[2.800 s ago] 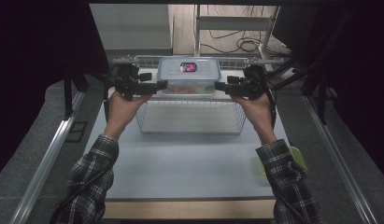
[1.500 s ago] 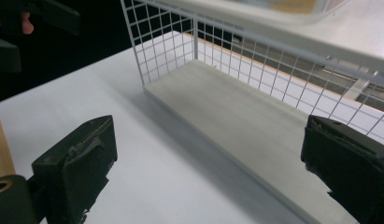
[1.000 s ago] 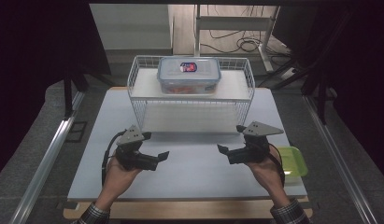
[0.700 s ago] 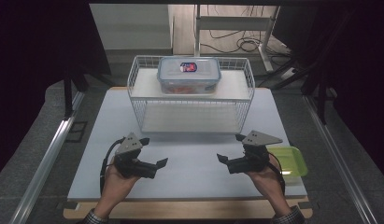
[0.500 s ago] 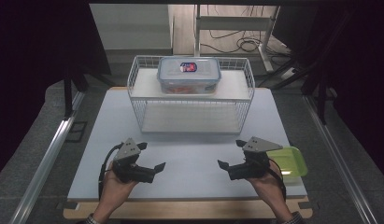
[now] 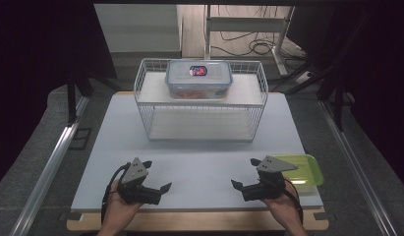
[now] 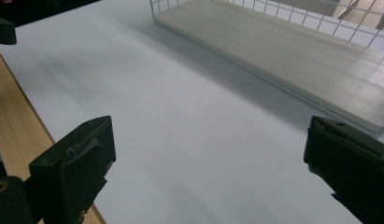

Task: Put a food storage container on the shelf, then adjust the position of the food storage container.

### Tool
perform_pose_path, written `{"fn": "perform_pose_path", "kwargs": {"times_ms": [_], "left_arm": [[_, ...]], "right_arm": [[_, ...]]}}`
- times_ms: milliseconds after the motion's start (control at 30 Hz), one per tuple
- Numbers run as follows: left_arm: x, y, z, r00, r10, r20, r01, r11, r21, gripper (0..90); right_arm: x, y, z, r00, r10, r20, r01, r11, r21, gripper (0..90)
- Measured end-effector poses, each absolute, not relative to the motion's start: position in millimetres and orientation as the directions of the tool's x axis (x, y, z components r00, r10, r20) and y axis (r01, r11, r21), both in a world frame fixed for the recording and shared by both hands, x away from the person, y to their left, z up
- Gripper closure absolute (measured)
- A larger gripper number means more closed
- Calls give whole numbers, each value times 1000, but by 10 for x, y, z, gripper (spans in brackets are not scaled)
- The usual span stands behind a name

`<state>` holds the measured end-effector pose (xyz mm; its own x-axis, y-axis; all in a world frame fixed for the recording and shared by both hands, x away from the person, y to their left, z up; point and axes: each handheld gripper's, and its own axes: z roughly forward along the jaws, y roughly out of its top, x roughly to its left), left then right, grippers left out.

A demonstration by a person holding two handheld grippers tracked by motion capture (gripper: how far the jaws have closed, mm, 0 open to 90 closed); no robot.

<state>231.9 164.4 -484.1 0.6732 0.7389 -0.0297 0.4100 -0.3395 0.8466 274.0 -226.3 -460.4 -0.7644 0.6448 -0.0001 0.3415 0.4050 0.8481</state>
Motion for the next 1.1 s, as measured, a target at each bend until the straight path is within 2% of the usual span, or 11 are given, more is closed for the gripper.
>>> {"fn": "perform_pose_path", "kwargs": {"times_ms": [600, 833, 1100], "left_arm": [[2242, 1665, -5130, 672, 741, 8, 460, -425, 780, 31], [2243, 1682, -5129, 669, 743, -1, 459, -411, 788, 30], [2249, 1691, -5143, 667, 745, -9, 462, -404, 790, 30]], "right_arm": [[2682, -2274, -4824, -768, 641, -13, 369, 459, 808, 22], [2707, -2317, -4820, -746, 666, -7, 395, 450, 801, 20], [2796, -2486, -4764, -662, 748, 51, 463, 355, 812, 0]]}}
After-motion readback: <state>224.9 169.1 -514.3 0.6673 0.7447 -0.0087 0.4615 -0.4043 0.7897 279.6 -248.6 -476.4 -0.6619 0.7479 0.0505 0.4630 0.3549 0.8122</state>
